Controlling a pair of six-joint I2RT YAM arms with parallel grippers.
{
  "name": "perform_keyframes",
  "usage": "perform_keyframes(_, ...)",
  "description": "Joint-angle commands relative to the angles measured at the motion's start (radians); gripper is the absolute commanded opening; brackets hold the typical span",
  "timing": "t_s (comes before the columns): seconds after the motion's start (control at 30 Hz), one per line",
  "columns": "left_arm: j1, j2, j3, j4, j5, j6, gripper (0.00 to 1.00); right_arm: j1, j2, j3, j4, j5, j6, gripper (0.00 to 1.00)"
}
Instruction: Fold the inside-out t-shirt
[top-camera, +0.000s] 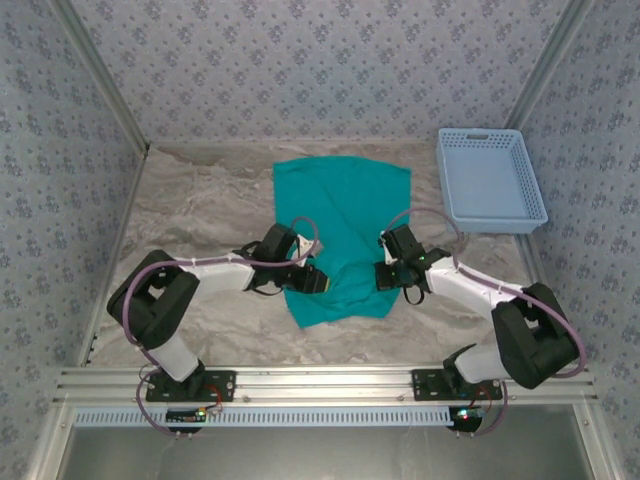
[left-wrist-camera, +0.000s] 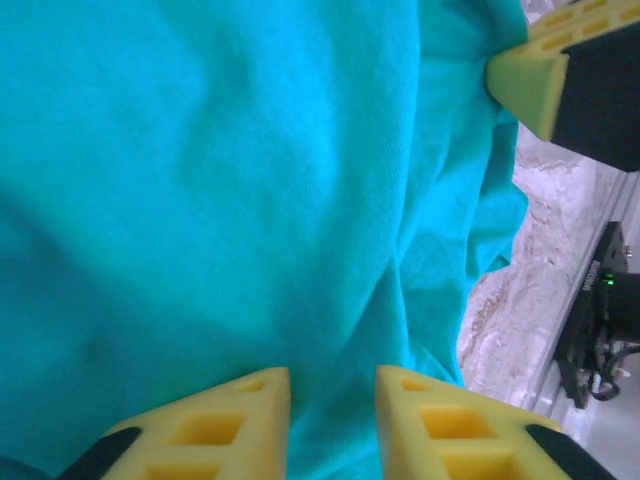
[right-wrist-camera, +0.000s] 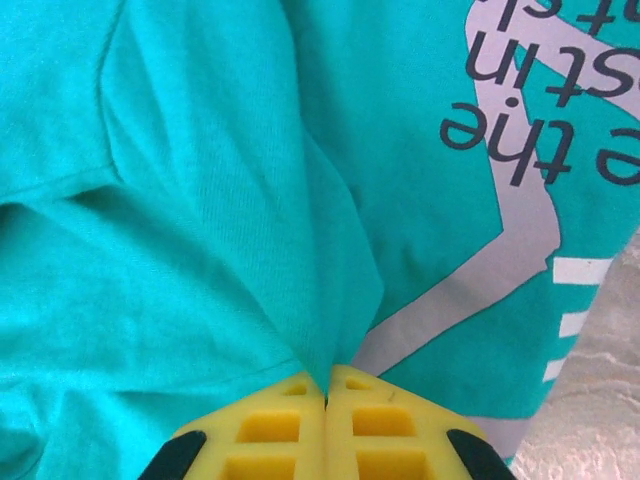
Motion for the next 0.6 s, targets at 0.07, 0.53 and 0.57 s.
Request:
perform_keyframes(0.07,0.0,-0.038,0.085,-0.053,-0.09,0.051,0.21,0.01,-0.074,0.044,-0.068,0.042,-0.017,0.21)
perform_keyframes(0.53,-0.133,0.158,0.349,-0.321,-0.354,0.289,0.57,0.01,-0.022,0.054,0.056,-0.163,0.097,0.37)
perform_keyframes(0.57,-0.134,0.173,0.36,-0.327,-0.352,0.292,0.56,0.009,-0.014,0.051,0.069,-0.18,0.104,0.38)
